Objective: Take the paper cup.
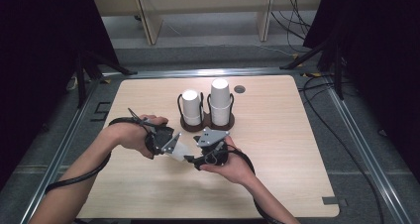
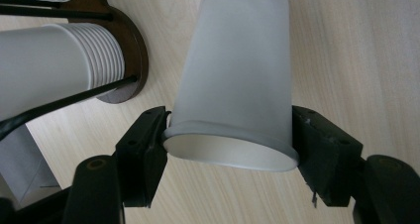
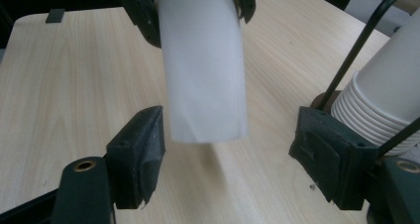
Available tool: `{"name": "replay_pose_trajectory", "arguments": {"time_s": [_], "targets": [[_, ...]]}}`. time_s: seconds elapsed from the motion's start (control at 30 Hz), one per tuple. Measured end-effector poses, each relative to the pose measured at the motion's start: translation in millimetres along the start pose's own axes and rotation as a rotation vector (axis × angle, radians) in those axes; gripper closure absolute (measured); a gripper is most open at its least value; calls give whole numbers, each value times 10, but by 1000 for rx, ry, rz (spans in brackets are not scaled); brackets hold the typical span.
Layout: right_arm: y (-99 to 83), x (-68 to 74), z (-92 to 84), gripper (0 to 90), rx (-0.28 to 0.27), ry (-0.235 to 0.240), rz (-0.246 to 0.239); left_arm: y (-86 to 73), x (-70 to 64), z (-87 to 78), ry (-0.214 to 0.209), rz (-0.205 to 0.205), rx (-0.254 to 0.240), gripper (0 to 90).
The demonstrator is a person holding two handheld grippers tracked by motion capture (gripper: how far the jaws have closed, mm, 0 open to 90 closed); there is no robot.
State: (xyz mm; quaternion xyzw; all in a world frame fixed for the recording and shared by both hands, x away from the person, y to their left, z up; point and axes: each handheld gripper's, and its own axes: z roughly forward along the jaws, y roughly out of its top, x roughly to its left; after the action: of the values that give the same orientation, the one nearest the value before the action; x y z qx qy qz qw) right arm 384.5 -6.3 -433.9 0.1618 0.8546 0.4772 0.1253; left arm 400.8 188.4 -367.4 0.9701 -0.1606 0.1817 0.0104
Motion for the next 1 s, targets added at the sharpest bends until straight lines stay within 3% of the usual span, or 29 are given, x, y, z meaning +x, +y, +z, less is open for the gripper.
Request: {"name": "replay_pose_trajectory", "arguments": {"time_s": [0.07,0.1,0.27,0.3,0.33,0.37,0.4,0.43,0.47,0.53,0.63,1.0], "targets": [[27,-30,27,289,4,-9,-43,16,4,9,-5,11,13,336],[27,-11,35,289,16,4,0,18,4,13,-8,16,20,337],[-1,-13,44,289,23,-2,11,-9,8,18,-17,39,93,345],[-4,-34,45,289,14,-12,-28,-14,10,16,-21,39,91,344],[-13,-21,50,289,15,2,-8,-19,12,14,-23,38,87,345],[-15,-29,41,289,19,0,-20,-21,13,12,-23,40,93,344],[-25,-12,41,289,25,4,10,-23,15,11,-22,43,101,345],[-30,-30,53,289,11,-7,-20,-23,16,13,-22,44,107,345],[-36,-10,53,289,16,-5,14,-24,17,14,-22,46,113,345],[-37,-11,51,289,17,-5,19,-26,16,14,-17,44,120,345],[-33,-37,45,289,3,-13,-16,-32,24,11,-14,46,140,345],[-80,-15,33,289,10,-10,36,-55,24,19,-12,43,142,345]]}}
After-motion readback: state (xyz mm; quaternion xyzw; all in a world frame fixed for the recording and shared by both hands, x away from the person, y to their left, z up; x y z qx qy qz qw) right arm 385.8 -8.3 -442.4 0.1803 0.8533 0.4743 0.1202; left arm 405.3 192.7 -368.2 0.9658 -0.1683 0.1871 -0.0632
